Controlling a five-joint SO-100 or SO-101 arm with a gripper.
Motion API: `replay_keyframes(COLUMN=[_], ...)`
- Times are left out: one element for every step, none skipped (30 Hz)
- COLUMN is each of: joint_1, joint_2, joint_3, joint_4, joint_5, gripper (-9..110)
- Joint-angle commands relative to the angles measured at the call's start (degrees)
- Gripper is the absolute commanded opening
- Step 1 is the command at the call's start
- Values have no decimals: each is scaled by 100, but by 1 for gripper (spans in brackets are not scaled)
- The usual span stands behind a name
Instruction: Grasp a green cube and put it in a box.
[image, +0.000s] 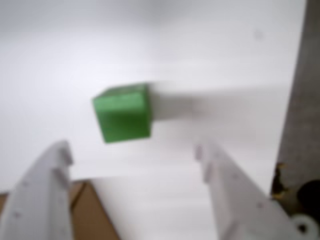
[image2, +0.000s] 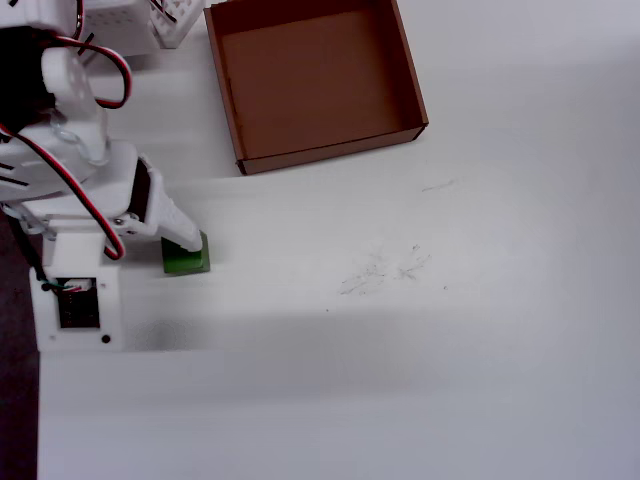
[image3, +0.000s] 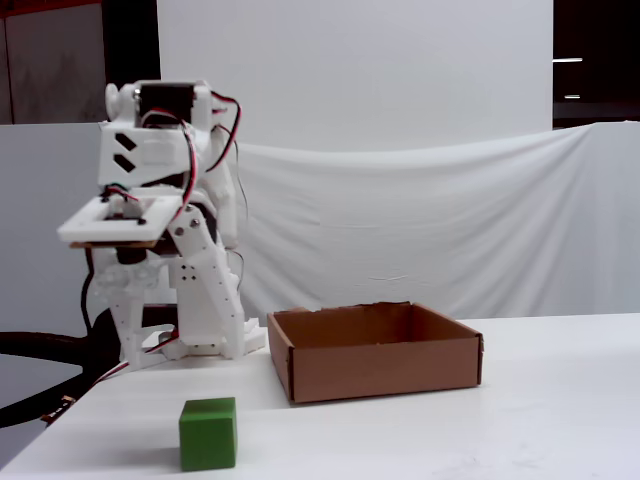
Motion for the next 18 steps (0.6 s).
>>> replay_keyframes(joint_1=[0,-18,-35,-53,-88,-132,-167,-211,-237,-264,-290,-308,-334,-360,-369,-378,-378,-378], joint_2=[-141,-246,-316,-369,-413,-457,-492,-536,-554,-589,-615,-642,-677,-712,-738,-756,-782,-809], joint_3=[-334,-343,-343,-334,-308,-264,-237,-193,-176,-176,-167,-167,-167,-149,-132,-114,-97,-70], joint_4=[-141,-193,-229,-264,-308,-378,-439,-510,-527,-527,-536,-554,-598,-642,-694,-729,-773,-826], joint_5=[0,0,0,0,9,9,9,9,9,9,18,26,53,53,62,62,62,62], gripper=[34,34,34,34,34,34,35,35,35,35,35,35,35,35,34,34,34,34])
